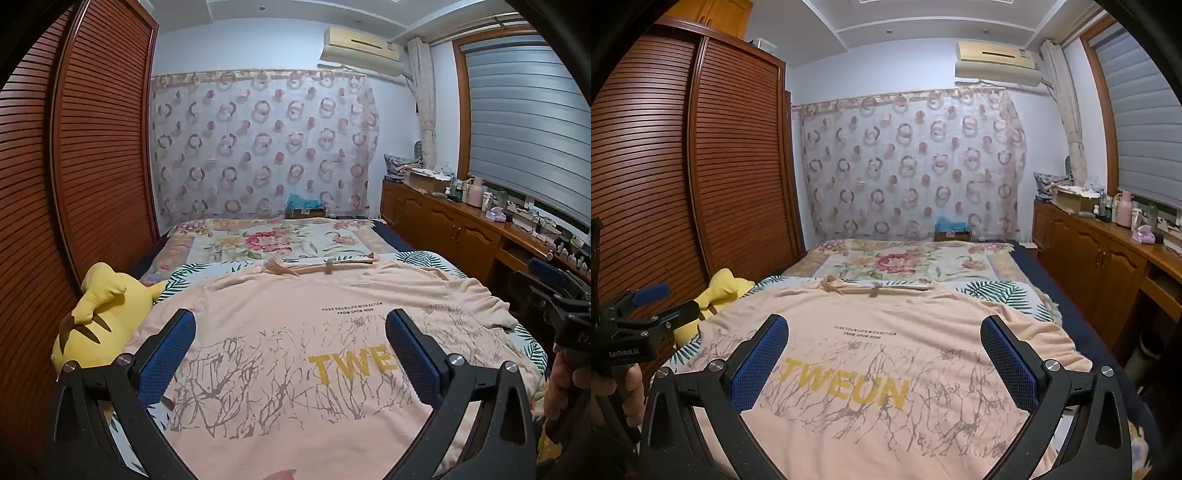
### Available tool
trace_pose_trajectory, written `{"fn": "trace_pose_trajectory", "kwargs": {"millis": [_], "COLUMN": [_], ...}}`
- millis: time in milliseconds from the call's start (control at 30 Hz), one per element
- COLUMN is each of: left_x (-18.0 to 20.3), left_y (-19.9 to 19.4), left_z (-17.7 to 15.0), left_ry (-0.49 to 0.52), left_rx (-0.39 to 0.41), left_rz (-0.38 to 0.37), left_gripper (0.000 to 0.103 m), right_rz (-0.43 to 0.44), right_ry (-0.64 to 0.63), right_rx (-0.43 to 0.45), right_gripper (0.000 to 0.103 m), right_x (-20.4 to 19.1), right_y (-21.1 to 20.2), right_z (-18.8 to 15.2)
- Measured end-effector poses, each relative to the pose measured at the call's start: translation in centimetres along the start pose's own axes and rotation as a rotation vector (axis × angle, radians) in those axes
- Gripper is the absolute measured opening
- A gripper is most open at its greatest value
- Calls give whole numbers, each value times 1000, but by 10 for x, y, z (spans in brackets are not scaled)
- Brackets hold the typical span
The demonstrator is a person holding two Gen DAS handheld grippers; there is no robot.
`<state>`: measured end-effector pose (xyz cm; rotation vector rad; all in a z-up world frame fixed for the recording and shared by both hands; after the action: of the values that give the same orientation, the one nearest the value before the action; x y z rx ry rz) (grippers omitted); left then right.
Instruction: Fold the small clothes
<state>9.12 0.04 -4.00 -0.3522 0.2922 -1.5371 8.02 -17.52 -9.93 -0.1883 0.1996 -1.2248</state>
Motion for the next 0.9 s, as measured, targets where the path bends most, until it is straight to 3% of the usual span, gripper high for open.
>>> {"fn": "trace_pose_trajectory", "kwargs": {"millis": [900], "left_x": [-4], "left_y": [3], "left_z": [-4], "left_ry": [18], "left_rx": [-1], "left_rz": [12], "left_gripper": [103], "right_rz": [-1], "right_ry": [-5], "right_rx": [-1], "right_gripper": [103], "right_x": [-1], "right_y": [2], "right_z": [2]}}
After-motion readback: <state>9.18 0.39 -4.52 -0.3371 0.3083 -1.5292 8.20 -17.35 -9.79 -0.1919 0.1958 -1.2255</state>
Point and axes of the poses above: each gripper's, at about its wrist camera, not at the fingertips, and y roughly the way its jaws point, x to its right, z to its top, the point moved 10 cm from there along y, roughly the way its jaws point
